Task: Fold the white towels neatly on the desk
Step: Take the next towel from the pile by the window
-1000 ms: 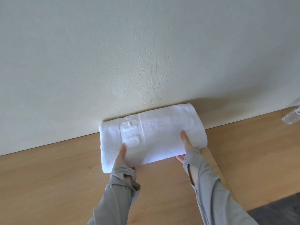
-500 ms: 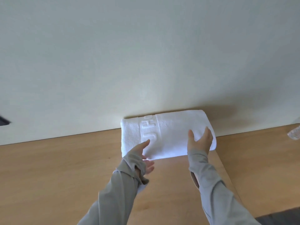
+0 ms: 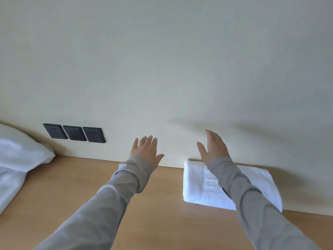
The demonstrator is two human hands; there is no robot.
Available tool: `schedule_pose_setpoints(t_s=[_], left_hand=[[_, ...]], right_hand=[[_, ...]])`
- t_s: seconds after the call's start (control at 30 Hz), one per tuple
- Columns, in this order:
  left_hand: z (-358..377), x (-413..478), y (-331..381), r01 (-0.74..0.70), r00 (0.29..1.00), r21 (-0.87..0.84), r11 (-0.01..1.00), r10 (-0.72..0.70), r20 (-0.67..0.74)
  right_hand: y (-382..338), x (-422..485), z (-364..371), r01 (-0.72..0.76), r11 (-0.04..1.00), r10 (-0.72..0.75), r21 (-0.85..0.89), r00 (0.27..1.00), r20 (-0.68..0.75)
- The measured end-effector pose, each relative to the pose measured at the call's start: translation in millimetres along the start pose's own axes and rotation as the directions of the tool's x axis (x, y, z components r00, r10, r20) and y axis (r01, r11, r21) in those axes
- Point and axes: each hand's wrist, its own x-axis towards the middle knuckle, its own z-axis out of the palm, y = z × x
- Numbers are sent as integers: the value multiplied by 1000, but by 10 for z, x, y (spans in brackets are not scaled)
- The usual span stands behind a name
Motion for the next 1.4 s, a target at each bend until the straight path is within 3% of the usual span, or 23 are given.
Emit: schedule_pose_setpoints(t_s=[0.17, 0.33, 0.7, 0.87, 1.1, 1.4], left_hand=[[-376, -426, -1099, 130, 989, 40, 991, -127, -80], [-691, -1176, -2402, 247, 951, -23, 969, -247, -188], [-840, -3073, -5121, 591, 749, -94, 801, -589, -303], [-765, -3395, -5784, 641, 678, -169, 748, -656, -331], [-686, -3156, -6637, 636, 676, -158, 756, -644, -359], [-433, -2138, -7618, 538, 746, -188, 822, -568, -347]], right_hand=[[-1099, 14, 24, 176, 972, -176, -153, 984, 11], [-2565, -173, 342, 355, 922, -349, -155, 935, 66], [-5345, -841, 1326, 662, 743, -654, -94, 749, 108], [-6021, -802, 1595, 713, 690, -703, -122, 701, 122], [-6810, -464, 2196, 751, 657, -742, -63, 659, 124], [-7195, 280, 3098, 647, 763, -638, 10, 750, 174]])
